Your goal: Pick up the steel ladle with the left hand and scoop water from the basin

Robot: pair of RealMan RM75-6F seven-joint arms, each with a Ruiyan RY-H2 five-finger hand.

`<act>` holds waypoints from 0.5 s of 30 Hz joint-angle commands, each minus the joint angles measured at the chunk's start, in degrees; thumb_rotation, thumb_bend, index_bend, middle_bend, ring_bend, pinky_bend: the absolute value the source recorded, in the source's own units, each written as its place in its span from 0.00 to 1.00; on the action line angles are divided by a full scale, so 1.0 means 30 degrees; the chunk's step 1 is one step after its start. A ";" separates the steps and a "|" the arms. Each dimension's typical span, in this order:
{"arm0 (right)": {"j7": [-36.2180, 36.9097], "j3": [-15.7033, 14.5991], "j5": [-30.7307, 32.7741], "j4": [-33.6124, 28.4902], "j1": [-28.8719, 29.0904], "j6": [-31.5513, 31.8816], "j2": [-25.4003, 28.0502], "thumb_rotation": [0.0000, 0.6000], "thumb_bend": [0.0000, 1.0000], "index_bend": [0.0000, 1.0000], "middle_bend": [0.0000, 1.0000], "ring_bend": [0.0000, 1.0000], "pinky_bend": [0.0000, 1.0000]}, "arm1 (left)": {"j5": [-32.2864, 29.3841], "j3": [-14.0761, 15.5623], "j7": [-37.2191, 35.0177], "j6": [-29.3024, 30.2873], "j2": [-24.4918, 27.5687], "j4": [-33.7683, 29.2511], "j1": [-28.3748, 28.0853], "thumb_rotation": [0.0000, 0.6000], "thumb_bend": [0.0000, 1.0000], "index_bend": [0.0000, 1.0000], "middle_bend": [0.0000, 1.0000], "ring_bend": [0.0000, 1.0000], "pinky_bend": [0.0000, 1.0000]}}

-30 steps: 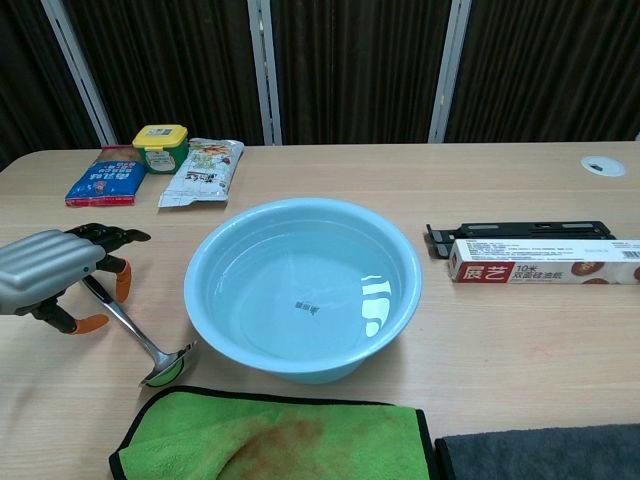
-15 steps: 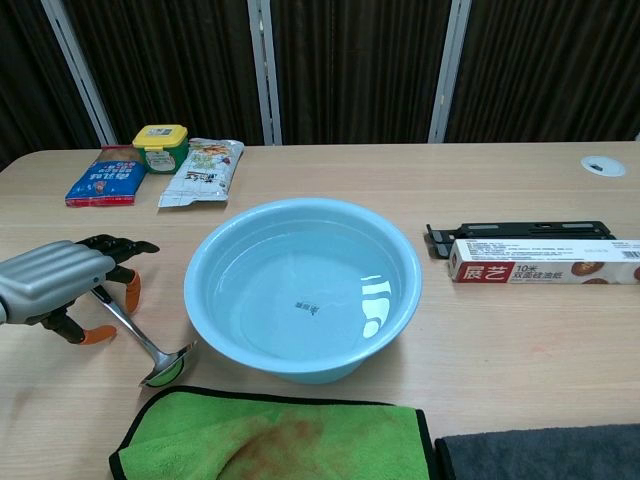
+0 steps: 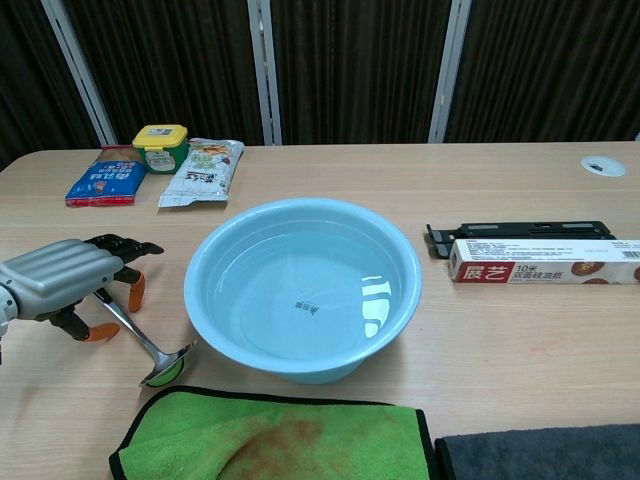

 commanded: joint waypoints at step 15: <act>0.0252 0.0037 -0.0126 0.0040 -0.0051 0.0263 0.0021 1.00 0.00 0.00 0.00 0.00 0.00 | -0.0635 0.0166 0.0790 -0.0931 0.0309 -0.0898 -0.0206 1.00 0.39 0.54 0.00 0.00 0.00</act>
